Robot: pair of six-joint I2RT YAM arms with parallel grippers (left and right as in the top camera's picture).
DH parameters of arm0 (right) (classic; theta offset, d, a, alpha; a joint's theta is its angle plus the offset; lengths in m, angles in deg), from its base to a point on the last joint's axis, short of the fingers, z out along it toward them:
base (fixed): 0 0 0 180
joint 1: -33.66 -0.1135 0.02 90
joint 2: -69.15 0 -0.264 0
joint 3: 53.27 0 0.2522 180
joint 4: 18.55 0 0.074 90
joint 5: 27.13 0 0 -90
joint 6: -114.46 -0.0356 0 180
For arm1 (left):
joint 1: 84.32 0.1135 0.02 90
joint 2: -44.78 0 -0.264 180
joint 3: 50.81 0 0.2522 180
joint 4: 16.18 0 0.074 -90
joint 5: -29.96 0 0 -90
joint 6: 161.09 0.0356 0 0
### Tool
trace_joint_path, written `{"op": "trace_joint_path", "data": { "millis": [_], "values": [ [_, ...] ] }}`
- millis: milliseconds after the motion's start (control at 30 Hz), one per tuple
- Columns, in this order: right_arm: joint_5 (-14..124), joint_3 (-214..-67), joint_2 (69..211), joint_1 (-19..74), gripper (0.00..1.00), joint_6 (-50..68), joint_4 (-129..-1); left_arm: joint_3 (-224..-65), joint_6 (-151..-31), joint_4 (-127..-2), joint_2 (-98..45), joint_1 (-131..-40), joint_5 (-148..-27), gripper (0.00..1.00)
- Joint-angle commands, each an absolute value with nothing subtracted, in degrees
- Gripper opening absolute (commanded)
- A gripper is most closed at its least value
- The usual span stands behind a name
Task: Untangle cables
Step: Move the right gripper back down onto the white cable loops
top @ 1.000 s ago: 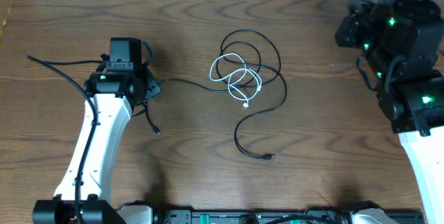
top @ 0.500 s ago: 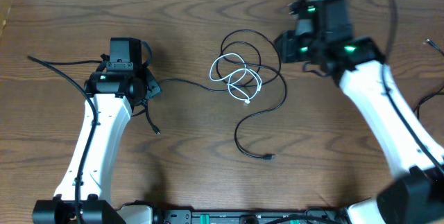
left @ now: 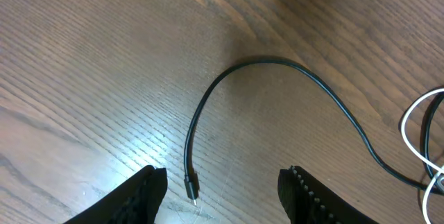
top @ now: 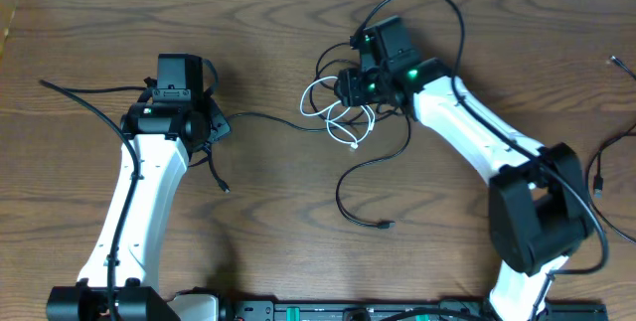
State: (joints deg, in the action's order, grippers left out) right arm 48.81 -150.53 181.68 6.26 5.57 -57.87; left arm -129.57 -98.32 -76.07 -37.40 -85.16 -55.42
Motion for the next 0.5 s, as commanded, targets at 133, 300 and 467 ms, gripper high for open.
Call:
{"op": "trace_joint_path", "data": {
  "millis": [133, 300, 467],
  "values": [
    [52.2, -150.5, 186.0, 4.7, 0.55, 3.1, -56.0, -130.9, -99.1, -76.4, -37.0, -85.0, -55.3, 0.57],
    [54.0, -150.5, 187.5, 4.2, 0.56, 3.1, -55.1, -130.9, -99.1, -76.4, -37.0, -85.0, -55.3, 0.57],
    [53.9, -150.5, 188.2, 4.2, 0.59, 3.6, -57.5, -130.9, -99.1, -76.4, -37.0, -85.0, -55.3, 0.57]
  ]
}}
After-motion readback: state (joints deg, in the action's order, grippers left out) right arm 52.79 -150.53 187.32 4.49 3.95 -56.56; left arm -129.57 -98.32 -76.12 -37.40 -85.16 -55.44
